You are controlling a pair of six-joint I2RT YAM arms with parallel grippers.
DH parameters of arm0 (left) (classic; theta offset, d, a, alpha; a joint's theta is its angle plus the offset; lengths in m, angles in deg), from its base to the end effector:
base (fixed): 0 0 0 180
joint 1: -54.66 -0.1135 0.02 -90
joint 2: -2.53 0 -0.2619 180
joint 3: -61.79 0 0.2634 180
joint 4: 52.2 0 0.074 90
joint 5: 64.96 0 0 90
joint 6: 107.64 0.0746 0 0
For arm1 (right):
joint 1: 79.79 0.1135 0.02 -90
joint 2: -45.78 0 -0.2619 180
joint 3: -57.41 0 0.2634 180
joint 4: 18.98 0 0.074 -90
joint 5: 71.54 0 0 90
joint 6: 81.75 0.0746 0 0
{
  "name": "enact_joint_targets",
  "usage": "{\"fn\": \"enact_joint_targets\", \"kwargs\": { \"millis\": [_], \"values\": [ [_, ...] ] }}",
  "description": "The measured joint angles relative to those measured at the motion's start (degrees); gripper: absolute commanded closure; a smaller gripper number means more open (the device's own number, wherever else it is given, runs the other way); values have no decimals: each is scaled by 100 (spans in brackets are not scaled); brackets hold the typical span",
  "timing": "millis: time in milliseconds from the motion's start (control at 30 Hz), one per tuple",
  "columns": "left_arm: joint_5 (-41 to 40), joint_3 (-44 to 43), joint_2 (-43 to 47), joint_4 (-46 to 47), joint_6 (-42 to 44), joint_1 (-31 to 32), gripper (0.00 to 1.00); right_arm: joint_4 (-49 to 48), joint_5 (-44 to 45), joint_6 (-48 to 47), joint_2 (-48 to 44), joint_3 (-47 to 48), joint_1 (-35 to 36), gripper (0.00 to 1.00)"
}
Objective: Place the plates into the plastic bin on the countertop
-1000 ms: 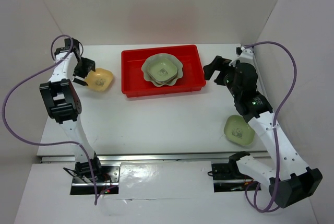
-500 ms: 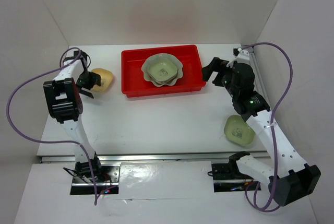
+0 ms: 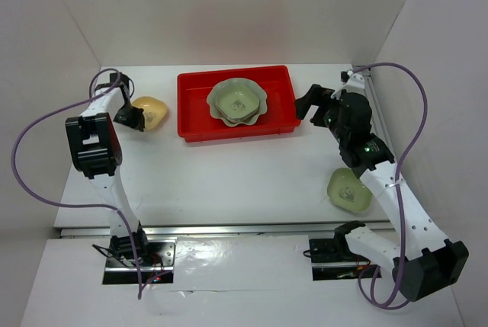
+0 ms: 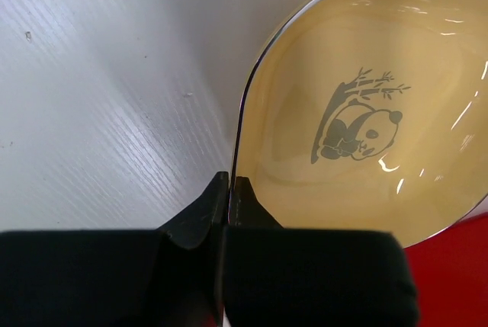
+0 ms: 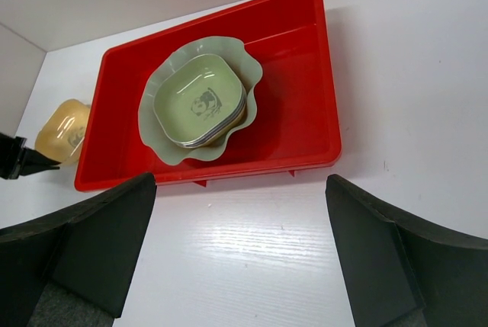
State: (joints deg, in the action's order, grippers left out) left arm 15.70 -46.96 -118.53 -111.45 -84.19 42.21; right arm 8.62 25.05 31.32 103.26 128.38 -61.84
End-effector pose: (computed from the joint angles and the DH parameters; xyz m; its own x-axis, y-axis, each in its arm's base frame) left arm 0.4458 0.1108 0.1417 -0.1275 -0.9552 -0.2671 -0.9544 0.1914 -0.2289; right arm 0.2680 0.0778 0.3597 -0.2918 0.3146 -0.9032 -0.0934 0.9305 0.3543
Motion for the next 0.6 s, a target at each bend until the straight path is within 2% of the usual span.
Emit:
{"fn": "enact_joint_targets", "kwargs": {
  "millis": [200, 300, 467, 600],
  "values": [
    [81, -24, -2, 35, 105, -55, 100, 24, 11, 0, -46, 2, 0, 1],
    [-136, -103, 151, -33, 232, 74, 100, 22, 13, 0, -79, 4, 0, 1],
    [-892, -374, 1178, -293, 551, 820, 100, 144, 293, -13, -90, 7, -17, 1],
    [-1119, -776, 2214, -13, 942, 1478, 100, 494, 966, 111, -90, 4, -114, 1]
  ]
}}
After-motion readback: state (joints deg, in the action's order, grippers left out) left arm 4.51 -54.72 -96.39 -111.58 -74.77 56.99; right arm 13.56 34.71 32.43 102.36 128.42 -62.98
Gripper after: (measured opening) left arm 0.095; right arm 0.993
